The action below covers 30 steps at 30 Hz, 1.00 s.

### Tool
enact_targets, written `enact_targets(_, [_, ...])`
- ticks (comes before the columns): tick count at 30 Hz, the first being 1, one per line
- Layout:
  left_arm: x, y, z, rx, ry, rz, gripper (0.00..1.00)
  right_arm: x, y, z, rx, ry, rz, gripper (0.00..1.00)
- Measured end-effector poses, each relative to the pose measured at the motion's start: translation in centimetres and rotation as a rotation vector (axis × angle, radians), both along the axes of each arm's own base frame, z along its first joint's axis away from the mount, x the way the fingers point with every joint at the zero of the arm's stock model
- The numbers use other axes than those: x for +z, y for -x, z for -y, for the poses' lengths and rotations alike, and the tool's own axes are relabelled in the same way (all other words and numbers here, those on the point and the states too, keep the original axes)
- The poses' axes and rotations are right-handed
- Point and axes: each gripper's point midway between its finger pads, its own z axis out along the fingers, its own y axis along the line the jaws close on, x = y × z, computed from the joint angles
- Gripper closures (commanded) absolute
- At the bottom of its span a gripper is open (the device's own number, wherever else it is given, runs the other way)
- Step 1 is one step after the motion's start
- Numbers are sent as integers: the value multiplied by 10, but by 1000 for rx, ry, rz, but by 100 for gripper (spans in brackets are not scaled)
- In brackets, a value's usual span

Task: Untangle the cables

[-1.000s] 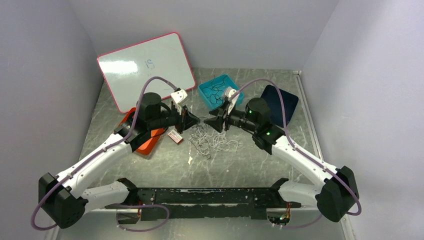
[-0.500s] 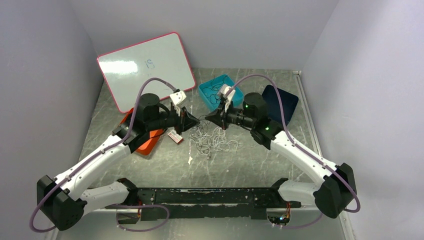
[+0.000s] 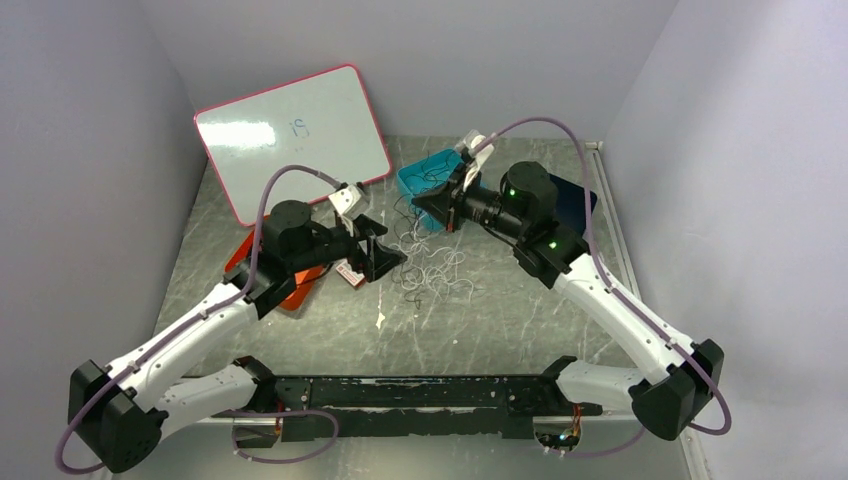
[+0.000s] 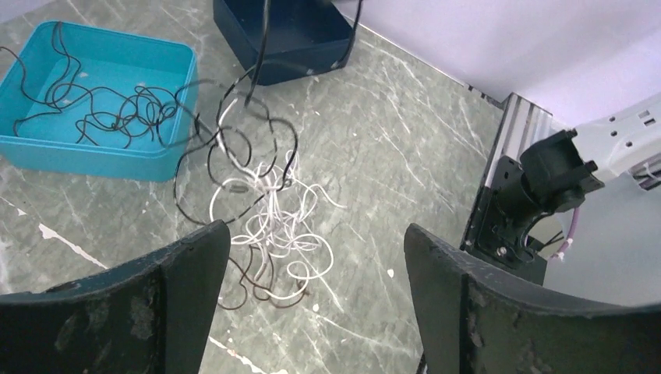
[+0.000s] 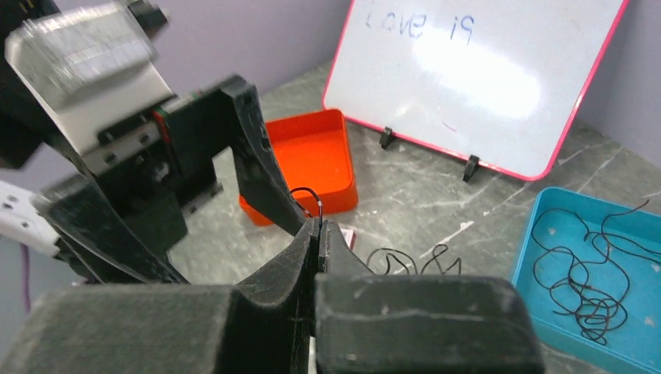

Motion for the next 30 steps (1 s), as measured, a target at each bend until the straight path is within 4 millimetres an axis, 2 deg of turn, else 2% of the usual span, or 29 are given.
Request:
enact_targets(1, [1, -1, 0, 7, 14, 4, 11, 9, 0, 0, -9, -21, -5, 100])
enact_targets(4, [3, -7, 4, 24, 52, 11, 3, 22, 0, -1, -27, -61, -34, 100])
enact_targets(6, [5, -13, 9, 26, 73, 15, 2, 28, -1, -2, -37, -83, -59, 100])
enact_targets(14, [-2, -36, 28, 37, 117, 13, 1, 40, -8, -10, -63, -137, -150, 100])
enact_targets(18, [-7, -49, 30, 85, 119, 20, 2, 48, -6, -14, -48, -160, -173, 100])
enact_targets(20, [-7, -57, 30, 116, 123, 29, 7, 57, -3, -17, -32, -175, -177, 100])
enact_targets(24, [-13, -69, 32, 151, 126, 30, 25, 82, 4, -21, 7, -214, -160, 100])
enact_targets(28, [-35, -75, 38, 148, 100, -7, 39, 111, 13, -21, 42, -256, -127, 100])
enact_targets(30, [-48, -77, 42, 140, 84, -38, 41, 126, 16, -19, 49, -272, -104, 100])
